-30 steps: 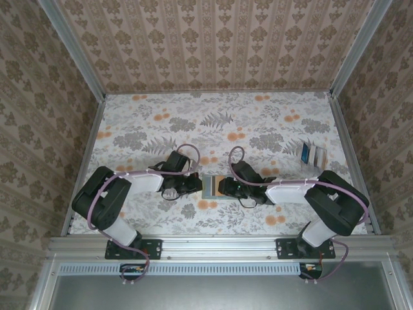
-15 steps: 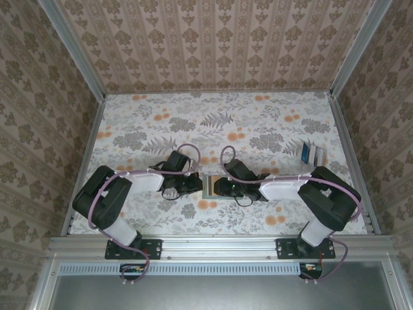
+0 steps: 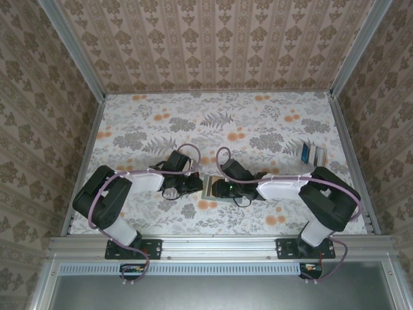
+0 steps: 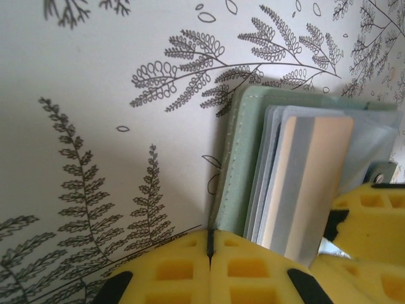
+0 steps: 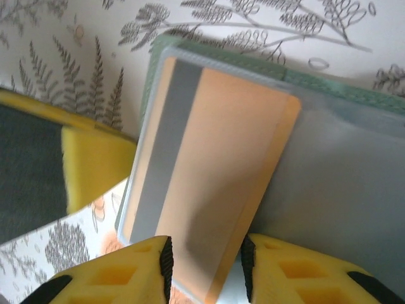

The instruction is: Put the credit cards into the card holder

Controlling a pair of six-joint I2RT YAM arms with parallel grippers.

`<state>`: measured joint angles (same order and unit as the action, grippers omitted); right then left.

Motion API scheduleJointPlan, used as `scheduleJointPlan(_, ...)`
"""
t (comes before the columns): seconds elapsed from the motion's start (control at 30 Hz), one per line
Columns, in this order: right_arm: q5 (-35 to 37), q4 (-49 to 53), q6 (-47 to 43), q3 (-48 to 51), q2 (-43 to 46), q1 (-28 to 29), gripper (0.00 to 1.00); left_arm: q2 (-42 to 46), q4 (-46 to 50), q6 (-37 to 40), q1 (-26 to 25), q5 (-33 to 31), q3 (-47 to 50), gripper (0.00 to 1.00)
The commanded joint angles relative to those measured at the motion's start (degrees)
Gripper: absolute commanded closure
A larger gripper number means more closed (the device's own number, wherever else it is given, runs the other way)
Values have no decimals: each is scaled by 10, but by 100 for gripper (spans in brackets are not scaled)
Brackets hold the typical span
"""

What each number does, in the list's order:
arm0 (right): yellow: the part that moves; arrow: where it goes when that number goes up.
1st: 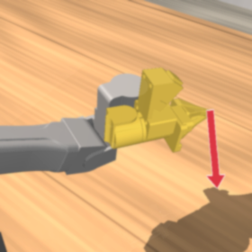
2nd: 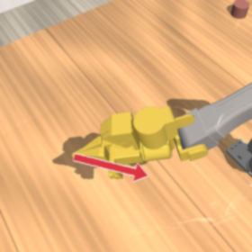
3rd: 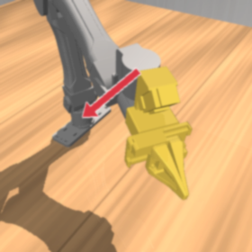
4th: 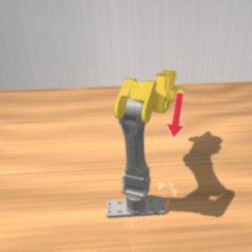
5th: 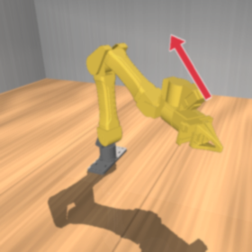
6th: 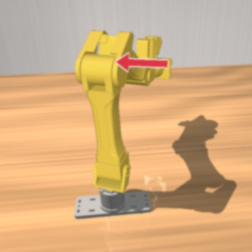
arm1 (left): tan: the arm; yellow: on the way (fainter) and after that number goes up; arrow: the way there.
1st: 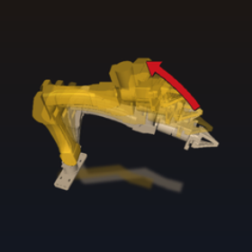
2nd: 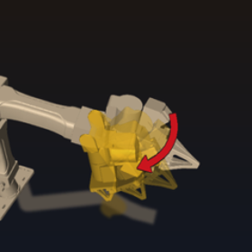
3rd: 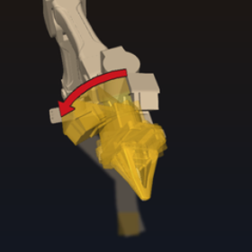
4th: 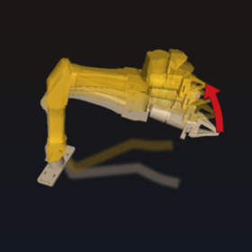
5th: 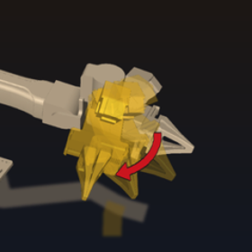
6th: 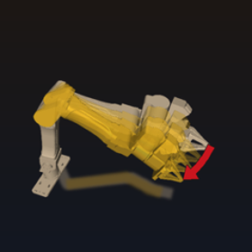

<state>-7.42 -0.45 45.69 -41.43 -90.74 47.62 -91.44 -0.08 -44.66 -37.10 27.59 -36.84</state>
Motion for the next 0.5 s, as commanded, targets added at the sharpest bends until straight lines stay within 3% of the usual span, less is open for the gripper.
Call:
scheduleJointPlan(0.0, 30, 83, -22, -7, 48, 5, 61, -18, 33, -4, -15, -16, 8, 100)
scheduleJointPlan(0.23, 108, 187, -49, -5, 107, -1, 57, -7, 44, 10, -16, -23, 3, 99)
scheduleJointPlan(0.47, 211, 285, -65, -44, 82, 3, 55, 14, 57, 11, -13, -24, 10, 80)
